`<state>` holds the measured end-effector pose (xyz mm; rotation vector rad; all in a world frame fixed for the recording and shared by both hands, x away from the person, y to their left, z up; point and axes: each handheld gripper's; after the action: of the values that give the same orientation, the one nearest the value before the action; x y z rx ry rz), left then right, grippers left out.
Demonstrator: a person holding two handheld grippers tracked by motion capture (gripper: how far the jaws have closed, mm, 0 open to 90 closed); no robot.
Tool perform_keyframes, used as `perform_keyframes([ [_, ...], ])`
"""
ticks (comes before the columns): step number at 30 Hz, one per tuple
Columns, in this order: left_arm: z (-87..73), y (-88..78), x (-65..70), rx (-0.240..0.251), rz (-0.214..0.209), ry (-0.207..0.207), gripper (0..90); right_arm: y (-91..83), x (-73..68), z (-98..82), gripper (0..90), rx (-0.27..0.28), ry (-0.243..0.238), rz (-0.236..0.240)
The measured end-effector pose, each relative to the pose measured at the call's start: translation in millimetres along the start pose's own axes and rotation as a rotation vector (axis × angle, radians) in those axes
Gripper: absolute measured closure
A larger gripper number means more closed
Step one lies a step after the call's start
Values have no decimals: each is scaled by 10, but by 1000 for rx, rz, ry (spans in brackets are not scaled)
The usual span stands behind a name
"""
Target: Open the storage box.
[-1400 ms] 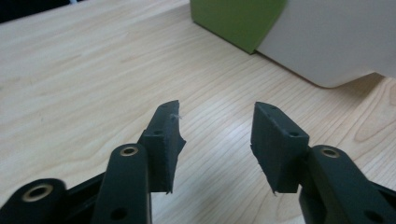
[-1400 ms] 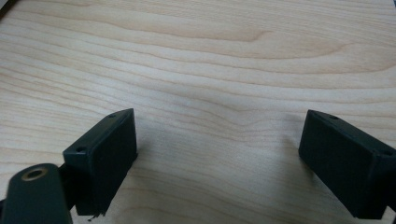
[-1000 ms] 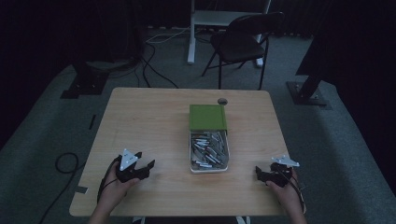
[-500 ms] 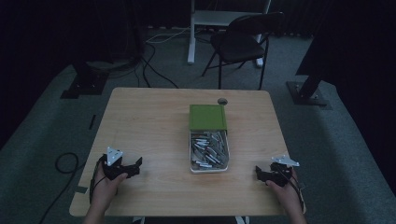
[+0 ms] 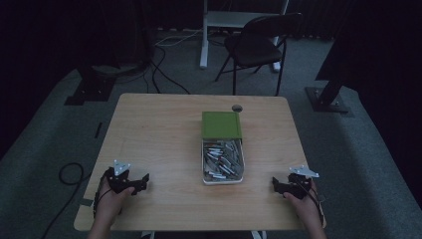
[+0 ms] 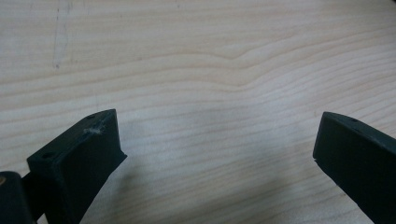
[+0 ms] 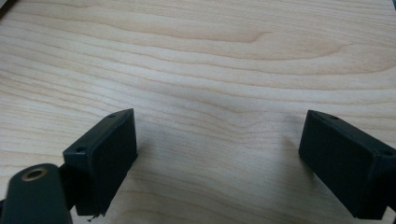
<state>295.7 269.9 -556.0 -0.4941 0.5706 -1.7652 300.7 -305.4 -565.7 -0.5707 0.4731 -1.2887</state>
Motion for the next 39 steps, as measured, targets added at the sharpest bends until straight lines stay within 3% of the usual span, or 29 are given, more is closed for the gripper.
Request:
perform_keyframes([
  [10, -24, 29, 28, -73, 10, 19, 17, 0, 0, 0, 109, 0, 0, 0],
  [12, -25, 34, 44, -82, 20, 40, 17, -1, 0, 0, 109, 0, 0, 0],
  [24, -32, 33, 90, -82, 50, 27, 18, -1, -2, -1, 109, -1, -1, 1],
  [37, -34, 31, 96, -83, 50, 24, 18, -10, -4, -6, 130, 5, 2, -2],
  [39, -35, 30, 98, -83, 51, 23, 18, -30, -7, -18, 129, 14, 18, 17],
])
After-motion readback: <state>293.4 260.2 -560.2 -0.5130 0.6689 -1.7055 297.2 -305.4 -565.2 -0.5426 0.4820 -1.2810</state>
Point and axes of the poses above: each handheld gripper's, and its own axes: y roughly forward along the jaws, z roughly out of its top, x roughly to its right, and after that the axes turned 4 degrees about x, right-handed
